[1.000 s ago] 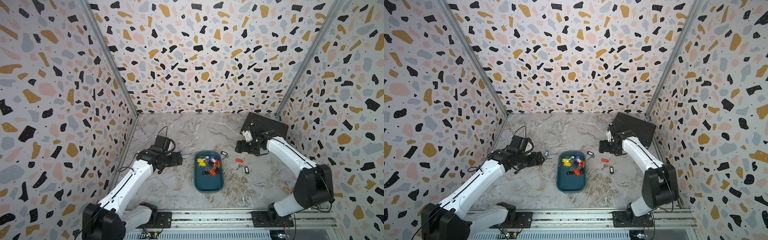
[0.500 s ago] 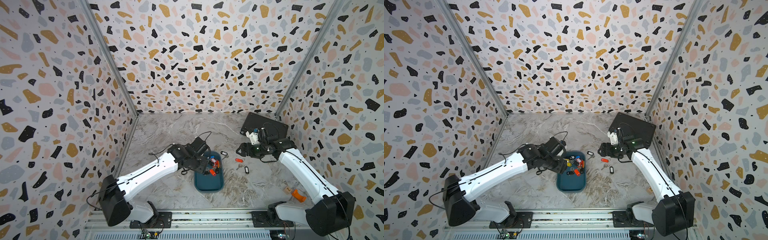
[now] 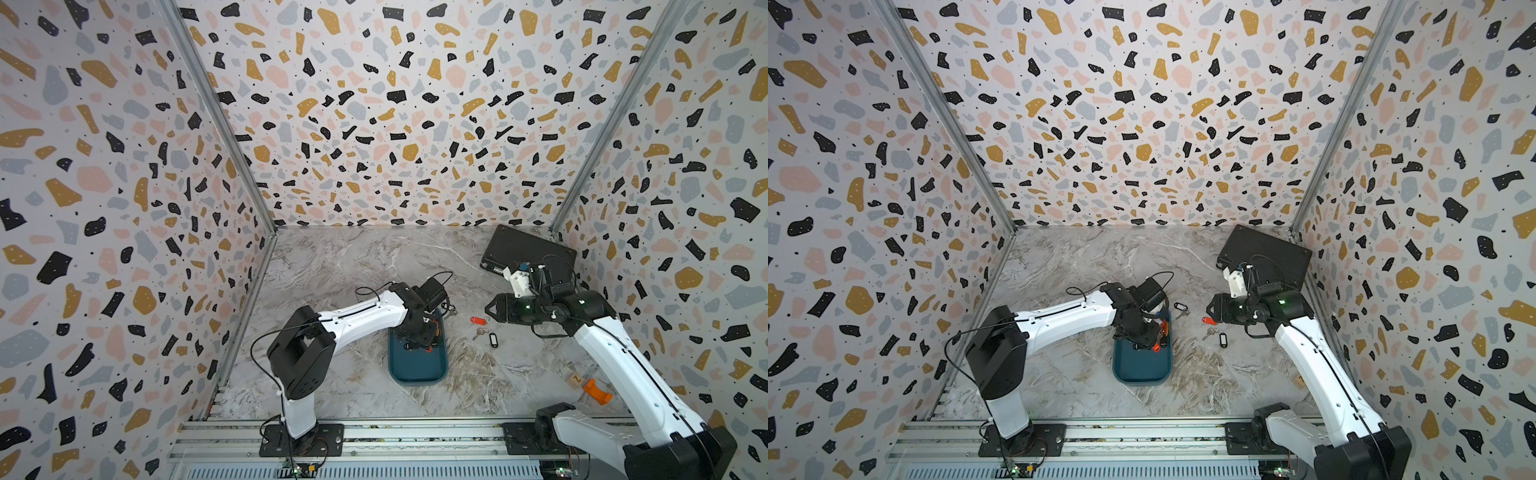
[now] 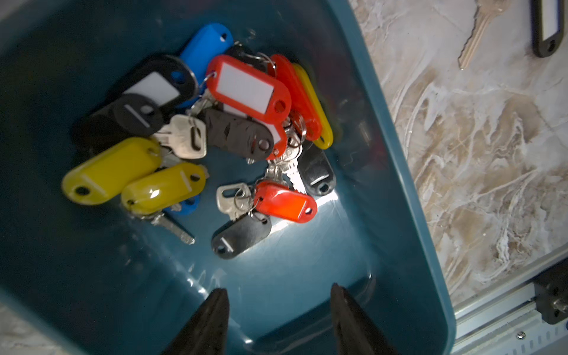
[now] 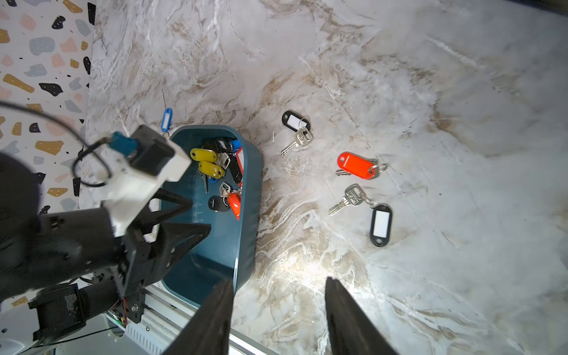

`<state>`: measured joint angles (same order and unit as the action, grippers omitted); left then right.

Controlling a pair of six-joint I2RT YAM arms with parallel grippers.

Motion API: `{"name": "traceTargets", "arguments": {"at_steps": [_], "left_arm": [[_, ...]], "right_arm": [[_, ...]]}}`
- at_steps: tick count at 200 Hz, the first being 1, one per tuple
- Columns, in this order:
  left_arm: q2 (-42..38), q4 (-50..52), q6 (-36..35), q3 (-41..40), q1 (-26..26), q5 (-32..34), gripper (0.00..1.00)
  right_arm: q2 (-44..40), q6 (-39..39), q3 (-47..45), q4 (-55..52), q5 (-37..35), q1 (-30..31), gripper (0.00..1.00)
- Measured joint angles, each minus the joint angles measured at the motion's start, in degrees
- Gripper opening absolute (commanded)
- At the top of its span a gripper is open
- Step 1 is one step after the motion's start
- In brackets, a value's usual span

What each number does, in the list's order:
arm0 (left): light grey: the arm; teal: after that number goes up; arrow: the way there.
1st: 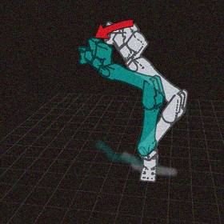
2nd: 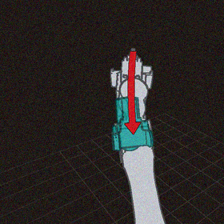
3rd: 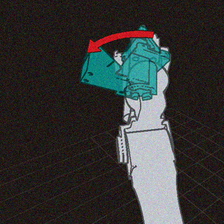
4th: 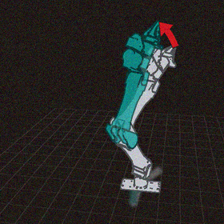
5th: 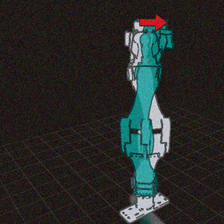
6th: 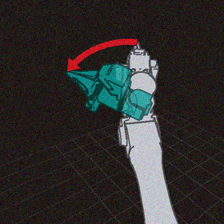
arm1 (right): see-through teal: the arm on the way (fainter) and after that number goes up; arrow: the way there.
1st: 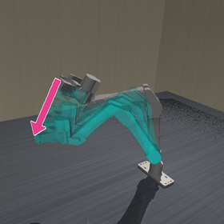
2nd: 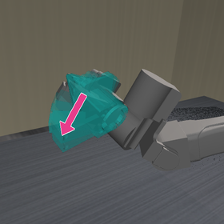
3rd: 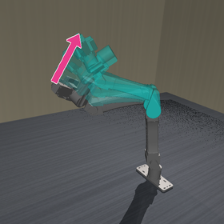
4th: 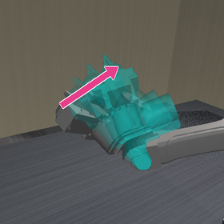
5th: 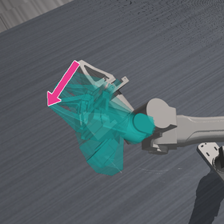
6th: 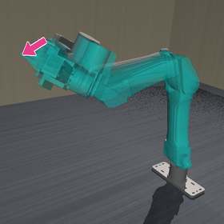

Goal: Take the keys out of the storage box
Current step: Pick up the key from the storage box.

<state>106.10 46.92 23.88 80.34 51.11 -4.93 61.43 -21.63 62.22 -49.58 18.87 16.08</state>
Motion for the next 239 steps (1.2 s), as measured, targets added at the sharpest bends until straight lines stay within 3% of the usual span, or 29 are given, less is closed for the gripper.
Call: {"name": "traceTargets", "arguments": {"at_steps": [37,95,239], "left_arm": [[5.5,-2.0,0.8,1.2,-1.4,-2.2,0.45],[6.1,-4.3,3.9,1.1,-6.0,-2.9,0.41],[7.3,-6.8,6.8,-1.0,-6.1,-4.2,0.32]], "right_arm": [[-1.1,0.3,0.2,-1.7,-2.0,0.0,0.49],[-1.2,0.5,0.2,-2.9,-2.8,0.0,0.48],[-1.2,0.7,0.2,-3.0,-2.8,0.0,0.47]]}}
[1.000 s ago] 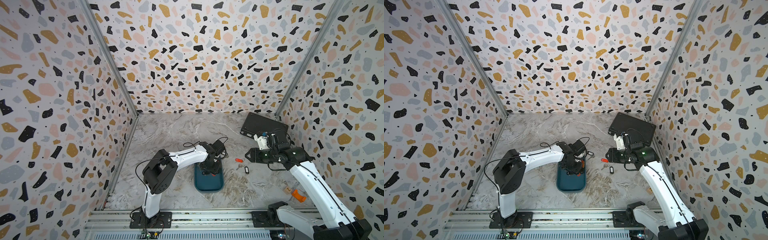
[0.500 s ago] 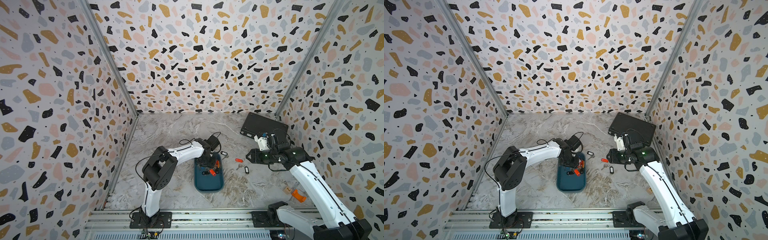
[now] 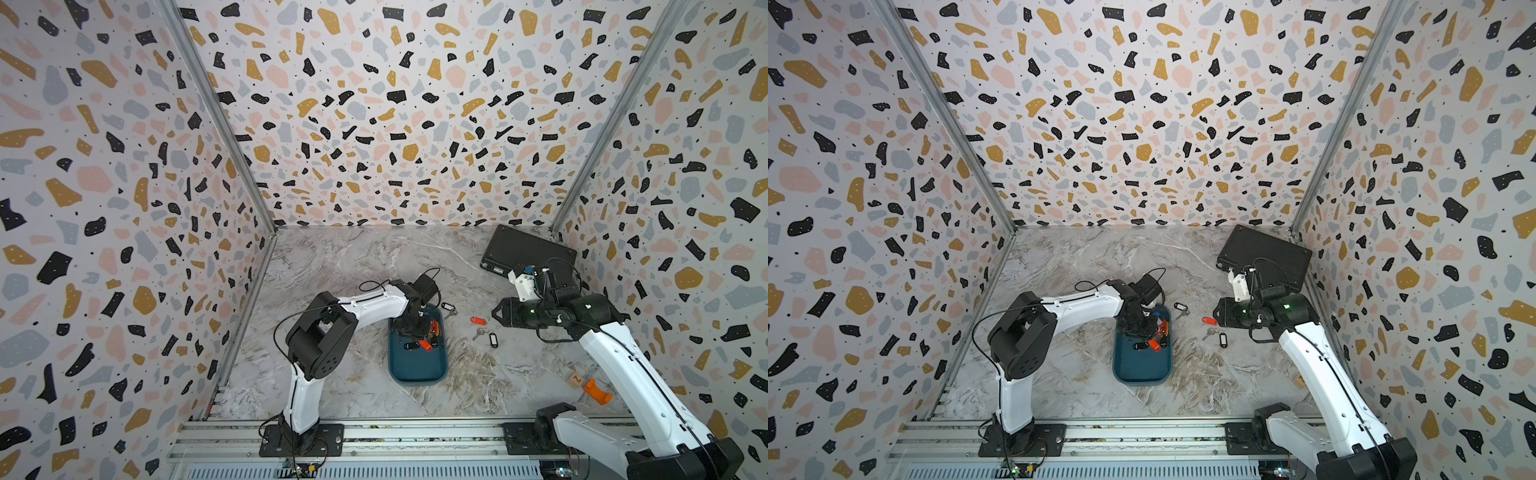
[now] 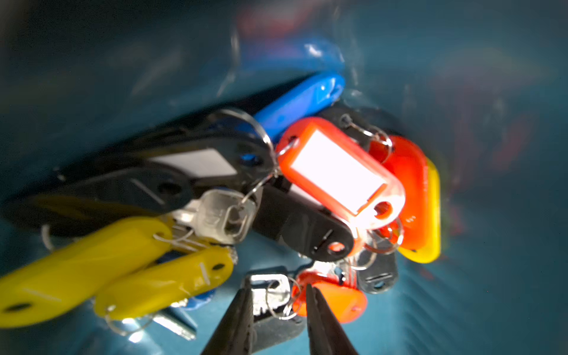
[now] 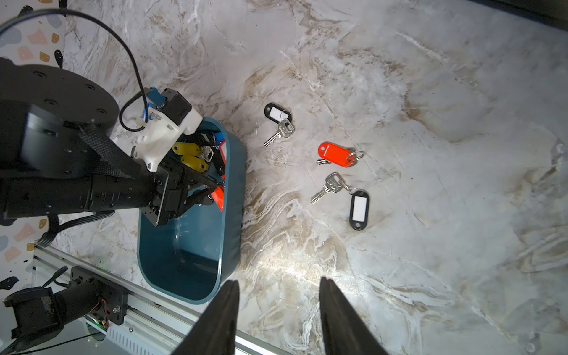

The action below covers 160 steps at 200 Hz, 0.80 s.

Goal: Take the keys out of the storage box
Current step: Pick up the key from the storage box.

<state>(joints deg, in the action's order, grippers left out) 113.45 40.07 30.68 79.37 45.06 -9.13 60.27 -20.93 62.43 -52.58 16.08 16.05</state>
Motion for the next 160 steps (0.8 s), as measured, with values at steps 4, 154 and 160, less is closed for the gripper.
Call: {"name": "traceTargets", "arguments": {"at_steps": [4,154,160], "left_arm": [[0.0,-0.1,0.0,0.0,0.0,0.0,0.31],[0.9,-2.5,0.9,0.0,0.0,-0.1,0.04],[0.9,-2.5,1.0,0.0,0.0,-0.1,0.01]], "right_arm": [[0.0,0.0,0.0,0.0,0.0,0.0,0.47],[0.0,0.0,0.0,-0.5,0.2,0.0,0.45],[0.0,0.0,0.0,-0.5,0.2,0.0,0.45]]}}
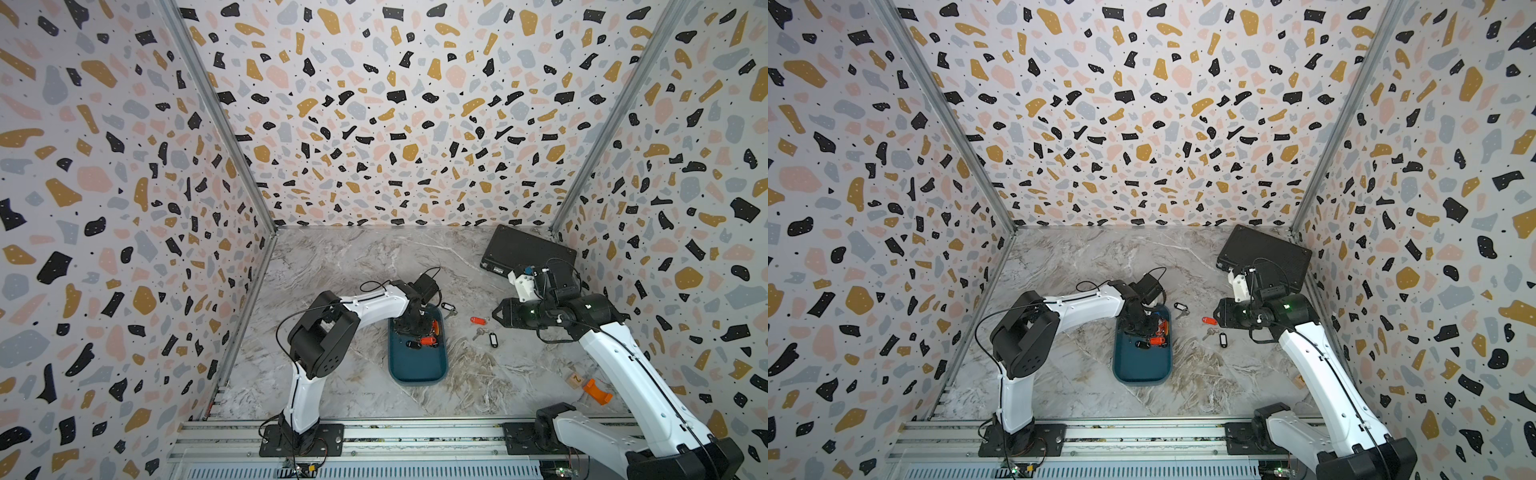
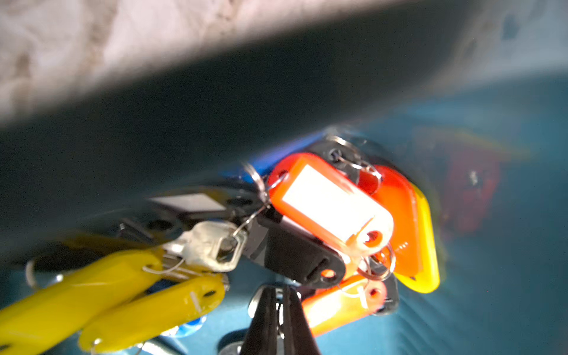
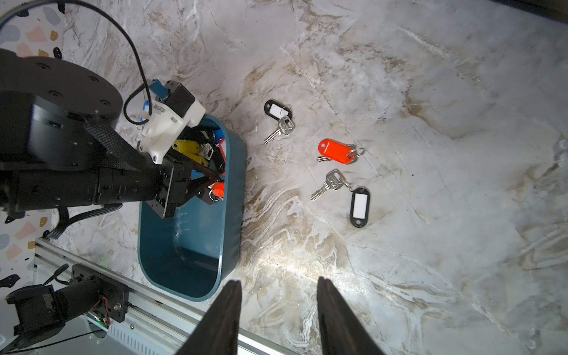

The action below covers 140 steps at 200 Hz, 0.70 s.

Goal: Take the keys out of the storage box
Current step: Pick up the key from the storage box.

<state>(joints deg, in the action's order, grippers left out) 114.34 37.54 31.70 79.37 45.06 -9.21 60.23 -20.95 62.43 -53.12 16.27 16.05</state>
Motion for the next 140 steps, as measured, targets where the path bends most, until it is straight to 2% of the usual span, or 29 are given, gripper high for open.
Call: {"name": "traceTargets", "arguments": {"at_steps": [75,140], "left_arm": [[-1.4,2.2,0.5,-0.3,0.0,0.1,0.00],[-14.7,5.6,2.2,-2.1,0.0,1.8,0.00]], "right_arm": [[-0.9,0.0,0.0,-0.3,0.1,0.0,0.44],[-1.0,-0.1,0.0,-0.5,0.3,0.0,0.43]]}}
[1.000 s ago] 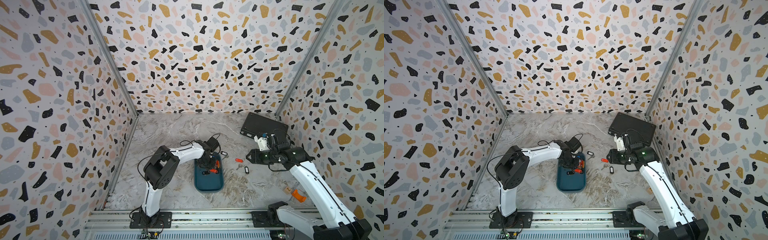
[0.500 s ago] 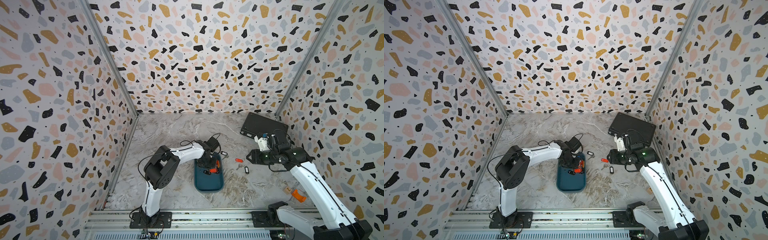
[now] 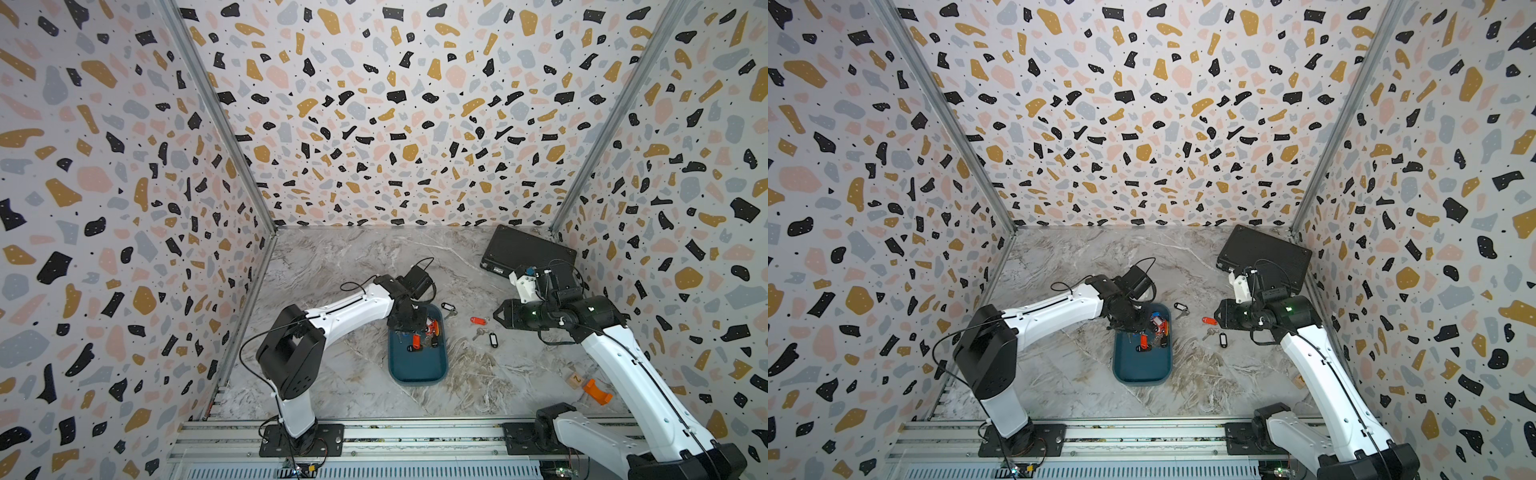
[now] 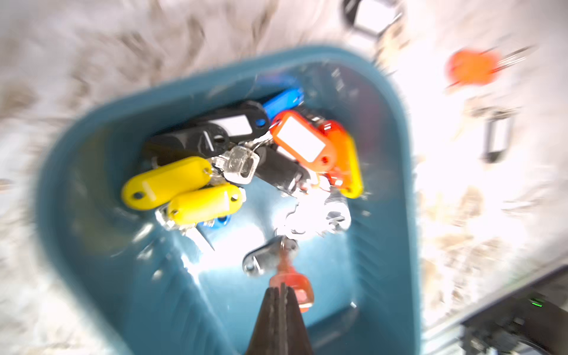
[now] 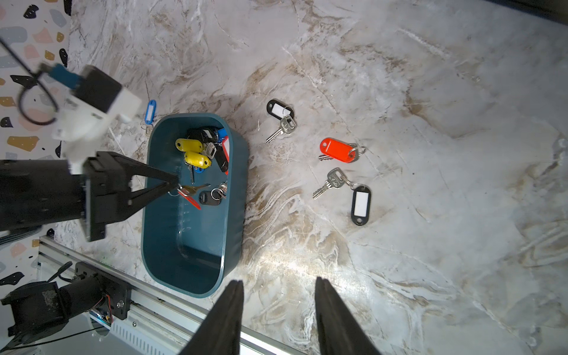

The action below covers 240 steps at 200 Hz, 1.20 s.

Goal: Take the keys out of the storage box
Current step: Pick up the key from the storage box, then place the key at the center of the board.

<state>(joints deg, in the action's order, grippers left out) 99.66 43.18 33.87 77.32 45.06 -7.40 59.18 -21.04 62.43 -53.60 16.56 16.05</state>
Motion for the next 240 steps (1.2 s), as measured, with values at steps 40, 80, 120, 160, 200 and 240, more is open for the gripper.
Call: {"name": "traceTargets", "arguments": {"at_steps": [40,80,120,160,200,240], "left_arm": [[-6.5,1.9,0.7,-0.9,-0.2,1.5,0.00],[-13.5,4.5,0.6,-2.8,-6.1,2.0,0.00],[-19.7,5.9,-2.3,-6.5,-20.2,1.8,0.00],[-17.0,4.7,-5.9,-12.7,-30.8,-1.1,0.00],[-10.2,2.2,-7.3,-15.4,-35.1,-4.2,0.00],[-5.9,0.0,-7.4,-14.7,-35.6,-5.5,0.00]], "right_arm": [[-0.2,-0.2,0.0,0.0,0.3,0.0,0.42],[-0.7,-0.3,0.0,0.0,0.7,0.0,0.43],[-0.6,-0.3,0.0,-0.2,2.1,0.0,0.46],[0.3,-0.2,0.1,-0.6,3.7,0.0,0.53],[3.1,0.9,2.0,-2.6,4.7,0.7,0.59],[4.9,0.6,2.4,-3.4,4.4,6.0,0.61]]}}
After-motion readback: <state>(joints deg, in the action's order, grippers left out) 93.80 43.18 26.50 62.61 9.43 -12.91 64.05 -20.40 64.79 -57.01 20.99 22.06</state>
